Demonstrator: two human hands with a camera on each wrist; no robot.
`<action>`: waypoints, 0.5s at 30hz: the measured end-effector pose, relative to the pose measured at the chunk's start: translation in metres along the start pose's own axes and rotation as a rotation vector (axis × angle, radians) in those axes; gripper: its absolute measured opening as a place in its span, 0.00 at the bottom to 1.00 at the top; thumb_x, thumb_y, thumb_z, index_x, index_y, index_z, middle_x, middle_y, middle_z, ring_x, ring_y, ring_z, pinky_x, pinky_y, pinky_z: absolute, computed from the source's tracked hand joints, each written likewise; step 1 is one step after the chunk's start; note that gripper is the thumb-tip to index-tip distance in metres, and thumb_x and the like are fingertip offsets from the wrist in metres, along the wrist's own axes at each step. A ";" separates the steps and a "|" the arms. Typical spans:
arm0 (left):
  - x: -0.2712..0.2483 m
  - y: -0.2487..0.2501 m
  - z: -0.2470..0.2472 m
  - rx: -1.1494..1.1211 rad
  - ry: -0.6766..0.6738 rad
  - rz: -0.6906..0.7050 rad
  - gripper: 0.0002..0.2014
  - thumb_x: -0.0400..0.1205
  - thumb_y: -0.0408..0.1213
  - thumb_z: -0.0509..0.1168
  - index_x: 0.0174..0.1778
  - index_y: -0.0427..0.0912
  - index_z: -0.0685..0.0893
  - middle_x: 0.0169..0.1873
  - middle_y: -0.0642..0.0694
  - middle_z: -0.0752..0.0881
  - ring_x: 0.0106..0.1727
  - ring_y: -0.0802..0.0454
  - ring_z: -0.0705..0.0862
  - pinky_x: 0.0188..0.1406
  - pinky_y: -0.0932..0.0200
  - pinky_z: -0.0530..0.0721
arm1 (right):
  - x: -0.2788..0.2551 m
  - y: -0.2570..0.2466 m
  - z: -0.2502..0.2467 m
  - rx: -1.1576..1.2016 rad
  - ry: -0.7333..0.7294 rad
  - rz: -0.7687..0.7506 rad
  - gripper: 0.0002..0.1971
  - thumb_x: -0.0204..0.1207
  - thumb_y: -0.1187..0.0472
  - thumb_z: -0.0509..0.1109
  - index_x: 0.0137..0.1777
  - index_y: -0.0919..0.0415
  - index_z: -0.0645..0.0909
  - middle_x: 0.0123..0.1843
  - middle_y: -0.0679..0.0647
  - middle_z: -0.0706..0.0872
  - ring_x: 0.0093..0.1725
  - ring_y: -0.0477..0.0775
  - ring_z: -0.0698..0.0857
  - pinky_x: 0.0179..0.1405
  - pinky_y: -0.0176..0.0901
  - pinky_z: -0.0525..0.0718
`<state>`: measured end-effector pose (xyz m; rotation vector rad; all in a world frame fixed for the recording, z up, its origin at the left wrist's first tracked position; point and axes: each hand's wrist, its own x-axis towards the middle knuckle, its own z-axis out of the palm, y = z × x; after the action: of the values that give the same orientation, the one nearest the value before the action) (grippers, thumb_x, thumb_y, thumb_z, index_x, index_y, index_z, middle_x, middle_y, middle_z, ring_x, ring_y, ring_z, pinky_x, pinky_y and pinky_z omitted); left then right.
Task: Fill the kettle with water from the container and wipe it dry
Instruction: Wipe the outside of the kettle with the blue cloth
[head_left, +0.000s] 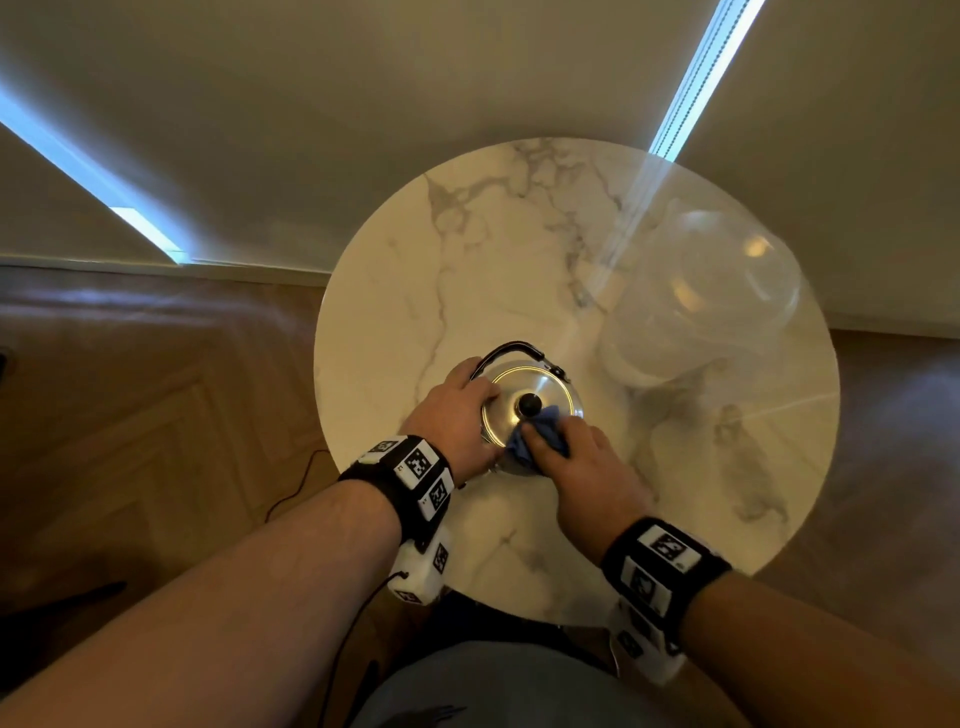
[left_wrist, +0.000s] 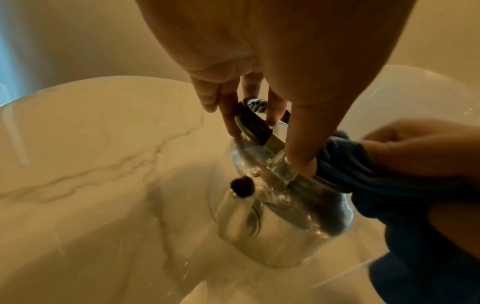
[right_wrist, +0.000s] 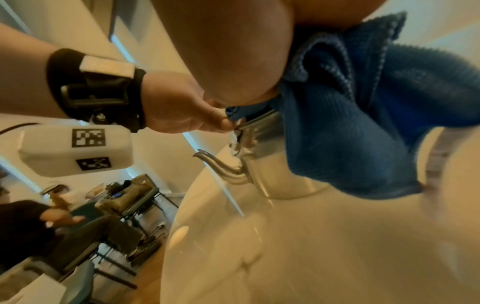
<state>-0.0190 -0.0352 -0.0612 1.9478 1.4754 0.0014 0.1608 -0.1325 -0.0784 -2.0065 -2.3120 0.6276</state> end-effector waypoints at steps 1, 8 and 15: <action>0.001 0.000 0.000 0.002 -0.005 -0.008 0.30 0.72 0.45 0.79 0.71 0.48 0.81 0.87 0.48 0.62 0.74 0.40 0.80 0.69 0.48 0.82 | 0.005 -0.008 -0.002 0.012 0.018 -0.023 0.38 0.78 0.68 0.69 0.87 0.50 0.65 0.77 0.60 0.71 0.71 0.66 0.75 0.53 0.53 0.87; 0.000 0.003 0.000 0.034 -0.009 -0.025 0.34 0.70 0.45 0.81 0.73 0.48 0.80 0.88 0.51 0.61 0.76 0.43 0.79 0.70 0.45 0.83 | -0.013 0.025 0.012 0.127 -0.018 -0.025 0.43 0.71 0.73 0.73 0.86 0.46 0.68 0.74 0.59 0.75 0.64 0.66 0.80 0.54 0.49 0.83; 0.001 0.005 0.000 0.053 -0.029 -0.047 0.37 0.68 0.44 0.84 0.74 0.50 0.79 0.88 0.52 0.59 0.76 0.43 0.80 0.71 0.47 0.82 | 0.002 0.057 -0.012 0.789 0.139 0.381 0.32 0.78 0.76 0.58 0.77 0.47 0.78 0.60 0.48 0.84 0.61 0.50 0.82 0.58 0.37 0.75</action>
<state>-0.0144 -0.0346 -0.0590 1.9468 1.5161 -0.0874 0.2173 -0.1213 -0.0852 -1.9625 -1.2767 1.1404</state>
